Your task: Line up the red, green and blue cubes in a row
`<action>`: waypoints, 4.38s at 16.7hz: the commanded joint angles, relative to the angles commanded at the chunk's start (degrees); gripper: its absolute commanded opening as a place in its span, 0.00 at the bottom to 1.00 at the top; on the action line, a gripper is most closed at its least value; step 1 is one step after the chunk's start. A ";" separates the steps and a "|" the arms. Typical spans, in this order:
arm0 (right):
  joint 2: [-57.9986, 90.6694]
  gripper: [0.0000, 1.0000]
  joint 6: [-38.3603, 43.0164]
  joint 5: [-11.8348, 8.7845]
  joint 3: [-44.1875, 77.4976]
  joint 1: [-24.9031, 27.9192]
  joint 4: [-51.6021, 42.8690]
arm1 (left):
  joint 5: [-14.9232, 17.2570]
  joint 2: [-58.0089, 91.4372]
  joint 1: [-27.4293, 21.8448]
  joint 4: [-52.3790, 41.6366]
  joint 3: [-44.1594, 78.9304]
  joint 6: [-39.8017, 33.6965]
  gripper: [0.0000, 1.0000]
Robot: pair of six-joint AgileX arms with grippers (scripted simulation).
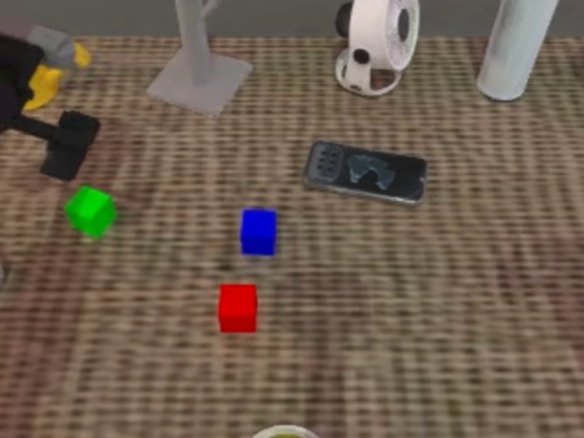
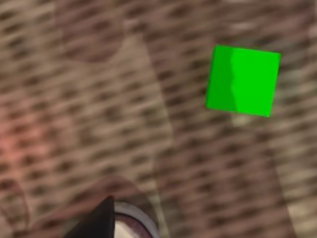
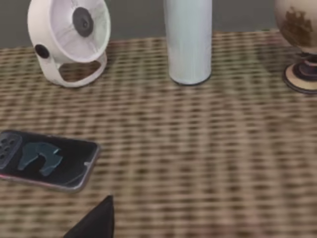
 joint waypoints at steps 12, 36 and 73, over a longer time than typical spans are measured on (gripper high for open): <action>-30.39 1.00 -9.30 -7.52 -32.44 -10.62 24.47 | 0.13 27.69 -1.15 -14.65 23.99 4.88 1.00; -30.39 1.00 -9.30 -7.52 -32.44 -10.62 24.47 | 0.18 32.80 -1.07 0.80 13.65 5.03 0.55; -30.39 1.00 -9.30 -7.52 -32.44 -10.62 24.47 | 0.19 27.54 -10.93 -14.09 23.47 -11.48 0.00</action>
